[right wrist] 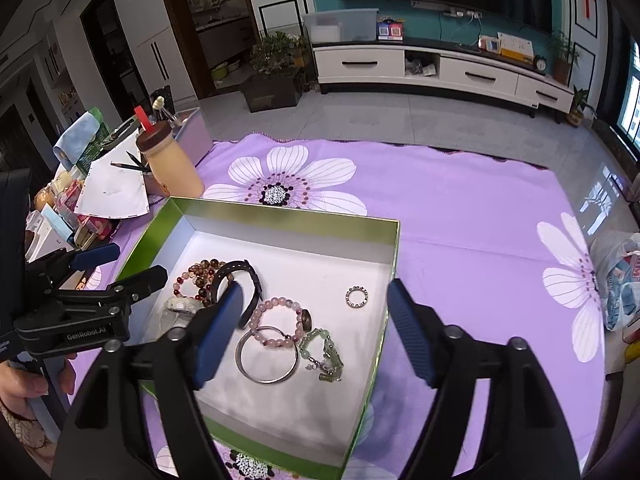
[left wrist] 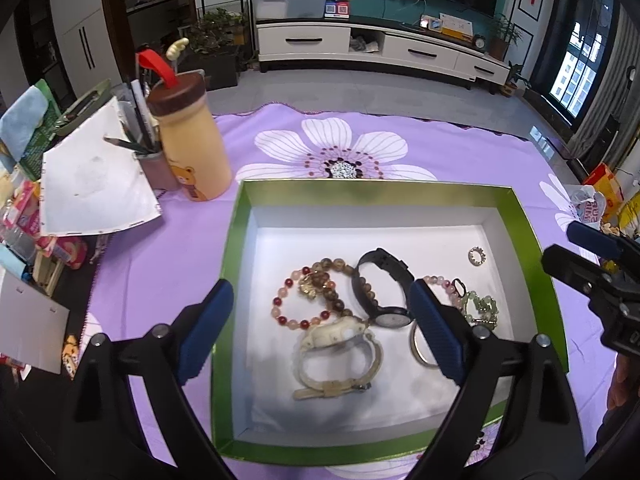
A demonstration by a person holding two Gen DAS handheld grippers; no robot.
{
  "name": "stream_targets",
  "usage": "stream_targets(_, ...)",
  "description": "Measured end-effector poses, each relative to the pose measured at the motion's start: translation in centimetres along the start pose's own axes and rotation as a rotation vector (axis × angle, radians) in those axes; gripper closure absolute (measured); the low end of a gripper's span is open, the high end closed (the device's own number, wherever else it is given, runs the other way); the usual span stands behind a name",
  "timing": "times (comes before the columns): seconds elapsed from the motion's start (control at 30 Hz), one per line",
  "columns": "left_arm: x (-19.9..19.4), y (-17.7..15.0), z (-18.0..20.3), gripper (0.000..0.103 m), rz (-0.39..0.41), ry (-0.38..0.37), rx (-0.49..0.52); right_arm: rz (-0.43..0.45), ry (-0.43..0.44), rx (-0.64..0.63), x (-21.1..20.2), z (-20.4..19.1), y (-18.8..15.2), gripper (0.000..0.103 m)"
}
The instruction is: Organize jewelry
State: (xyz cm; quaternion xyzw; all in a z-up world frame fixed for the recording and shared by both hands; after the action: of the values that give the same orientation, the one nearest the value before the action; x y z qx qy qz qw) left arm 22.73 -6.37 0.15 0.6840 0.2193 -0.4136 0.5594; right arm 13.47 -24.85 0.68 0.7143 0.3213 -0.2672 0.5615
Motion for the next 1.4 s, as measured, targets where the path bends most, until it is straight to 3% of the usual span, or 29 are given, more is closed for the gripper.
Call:
stream_targets(0.33, -2.9, -0.3, -0.1, 0.004, 0.03, 0.054, 0.018, 0.017, -0.04, -0.02, -2.4, -1.1, -0.3, 0.008)
stream_targets(0.73, -5.7, -0.3, -0.9, 0.002, 0.047, 0.074, 0.007, 0.026, -0.078, -0.055, -4.6, -2.6, -0.3, 0.001)
stream_targets(1.17, -7.4, -0.4, -1.3, 0.002, 0.003, 0.093, 0.008, 0.002, -0.118, -0.03, -5.7, -2.5, 0.0, 0.001)
stream_targets(1.4, -7.0, -0.8, -1.7, 0.002, -0.05, 0.145, -0.01, -0.024, -0.144, -0.035, -5.0, -2.5, -0.5, 0.001)
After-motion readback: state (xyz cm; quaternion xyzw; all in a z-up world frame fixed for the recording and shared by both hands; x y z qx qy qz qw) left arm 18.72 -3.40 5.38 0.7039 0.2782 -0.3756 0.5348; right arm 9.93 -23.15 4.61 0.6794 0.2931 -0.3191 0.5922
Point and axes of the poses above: each gripper's, at about its wrist camera, not at the fingertips, and x roughly the way its jaws point, z to its right, y to its top, the point moved 4 cm from there along x, roughly the way its jaws point, and after that the axes turned 6 degrees about x, right-handed, at the moved point
